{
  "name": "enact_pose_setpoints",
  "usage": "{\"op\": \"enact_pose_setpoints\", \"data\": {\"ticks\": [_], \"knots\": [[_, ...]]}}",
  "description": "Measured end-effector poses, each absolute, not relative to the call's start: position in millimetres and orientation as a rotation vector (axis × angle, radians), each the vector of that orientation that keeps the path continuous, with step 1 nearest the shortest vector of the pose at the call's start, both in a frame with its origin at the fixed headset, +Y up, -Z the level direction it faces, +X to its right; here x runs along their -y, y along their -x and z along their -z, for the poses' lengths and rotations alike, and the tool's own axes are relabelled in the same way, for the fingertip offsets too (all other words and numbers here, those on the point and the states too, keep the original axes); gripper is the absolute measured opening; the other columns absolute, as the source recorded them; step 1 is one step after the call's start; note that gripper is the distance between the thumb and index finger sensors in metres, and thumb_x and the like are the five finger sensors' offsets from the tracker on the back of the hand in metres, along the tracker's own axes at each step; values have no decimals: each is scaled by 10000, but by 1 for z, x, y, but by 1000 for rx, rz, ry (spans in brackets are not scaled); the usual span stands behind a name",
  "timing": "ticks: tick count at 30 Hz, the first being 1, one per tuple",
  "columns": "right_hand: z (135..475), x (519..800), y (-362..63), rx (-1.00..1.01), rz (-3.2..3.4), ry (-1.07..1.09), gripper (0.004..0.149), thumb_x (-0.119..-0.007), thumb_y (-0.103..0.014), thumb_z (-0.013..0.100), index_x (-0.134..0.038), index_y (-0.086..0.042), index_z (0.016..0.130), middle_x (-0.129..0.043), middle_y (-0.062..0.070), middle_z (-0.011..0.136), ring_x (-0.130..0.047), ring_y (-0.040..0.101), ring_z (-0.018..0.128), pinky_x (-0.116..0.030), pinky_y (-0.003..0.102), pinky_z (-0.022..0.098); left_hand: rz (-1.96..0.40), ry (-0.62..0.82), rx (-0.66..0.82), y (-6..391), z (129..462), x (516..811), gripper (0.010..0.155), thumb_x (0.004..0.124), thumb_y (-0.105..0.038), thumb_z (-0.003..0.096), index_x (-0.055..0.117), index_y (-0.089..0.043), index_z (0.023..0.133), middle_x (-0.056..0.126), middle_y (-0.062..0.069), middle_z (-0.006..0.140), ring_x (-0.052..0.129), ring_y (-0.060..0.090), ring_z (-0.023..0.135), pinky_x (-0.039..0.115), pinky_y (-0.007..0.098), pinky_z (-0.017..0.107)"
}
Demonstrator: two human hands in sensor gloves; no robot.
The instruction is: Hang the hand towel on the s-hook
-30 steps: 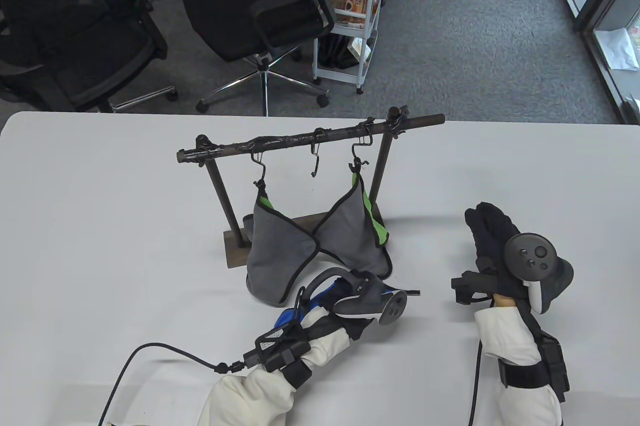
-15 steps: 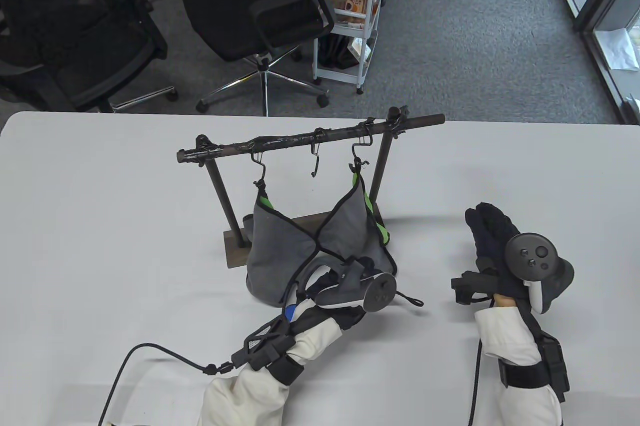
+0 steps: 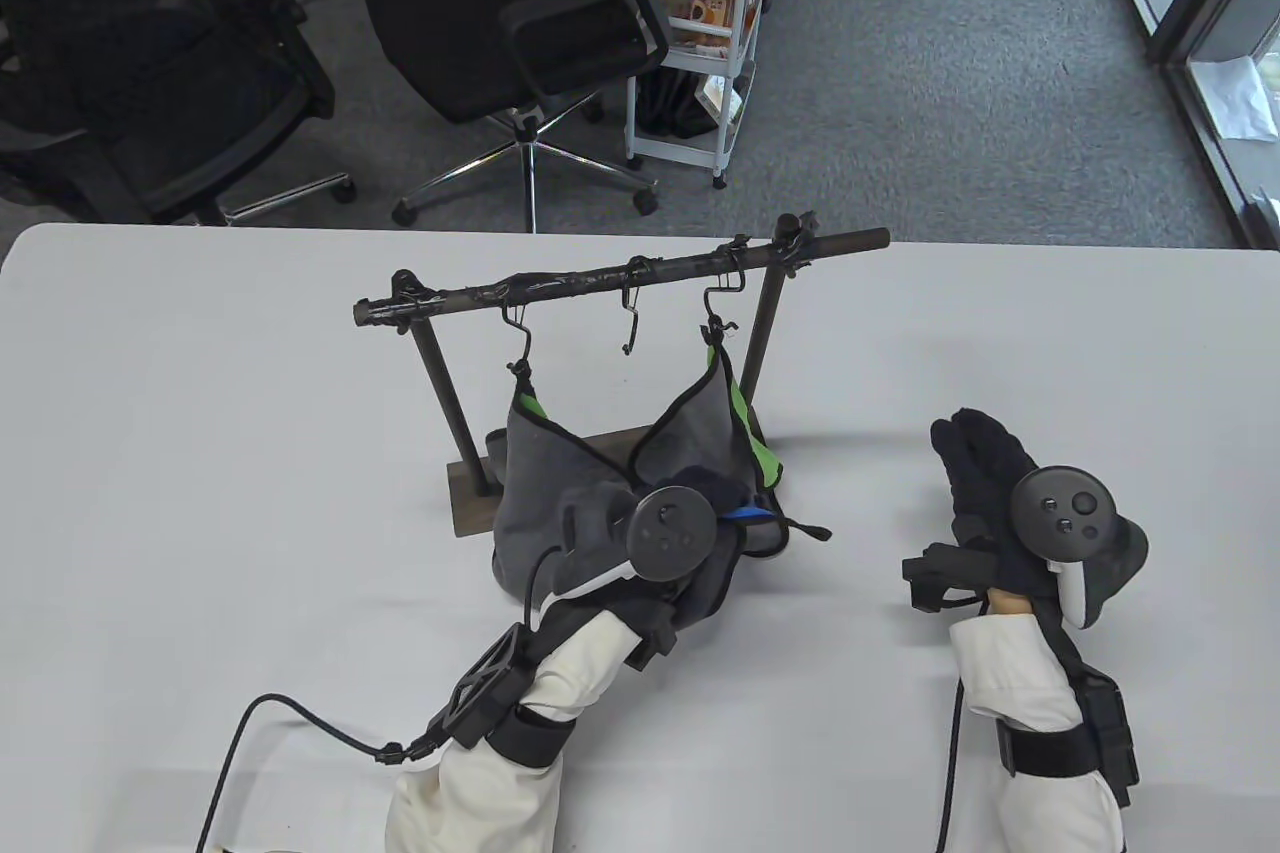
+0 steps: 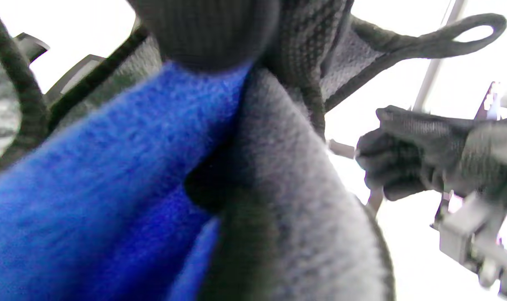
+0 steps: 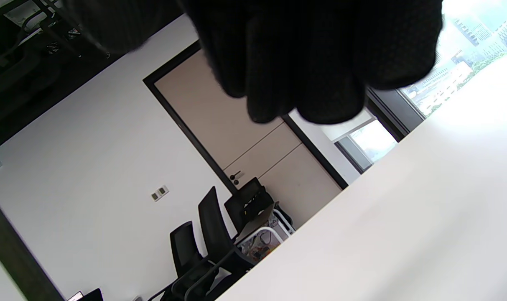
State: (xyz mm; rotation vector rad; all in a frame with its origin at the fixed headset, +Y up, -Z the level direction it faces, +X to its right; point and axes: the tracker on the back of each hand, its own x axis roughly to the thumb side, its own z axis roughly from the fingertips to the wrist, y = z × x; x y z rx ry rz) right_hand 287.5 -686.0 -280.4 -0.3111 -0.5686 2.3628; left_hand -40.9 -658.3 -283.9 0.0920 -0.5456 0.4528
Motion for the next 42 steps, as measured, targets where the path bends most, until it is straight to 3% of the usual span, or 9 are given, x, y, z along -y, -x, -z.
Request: {"op": "enact_pose_setpoints", "data": {"ticks": [14,21,31,42], "knots": [[280,687,-290,554,-2349,328,572,-655,-479,551,-776,-56,915,-904,229,771,-876,411,695,-737,570,531,-959,-162,417,87,285,639,416,793,-279,521,843,-185,922,954,111,858,1062,227,662,973,161,403],[280,687,-290,552,-2348,329,578,-651,-483,552,-776,-51,916,-903,232,772,-875,413,695,-736,571,531,-984,-255,327,100,280,634,400,746,-334,552,824,-152,899,959,98,775,1048,210,586,935,173,337],[280,687,-290,552,-2348,329,580,-647,-485,554,-776,-52,917,-902,234,772,-873,415,696,-735,573,531,-994,-277,271,112,282,634,387,684,-417,573,893,-146,754,994,40,608,1059,146,452,905,157,229],[280,687,-290,552,-2348,329,578,-646,-484,555,-777,-52,916,-903,235,771,-873,416,695,-734,574,530,-1022,-259,227,122,288,637,392,685,-429,573,922,-146,707,1011,39,557,1064,145,404,896,157,192]]}}
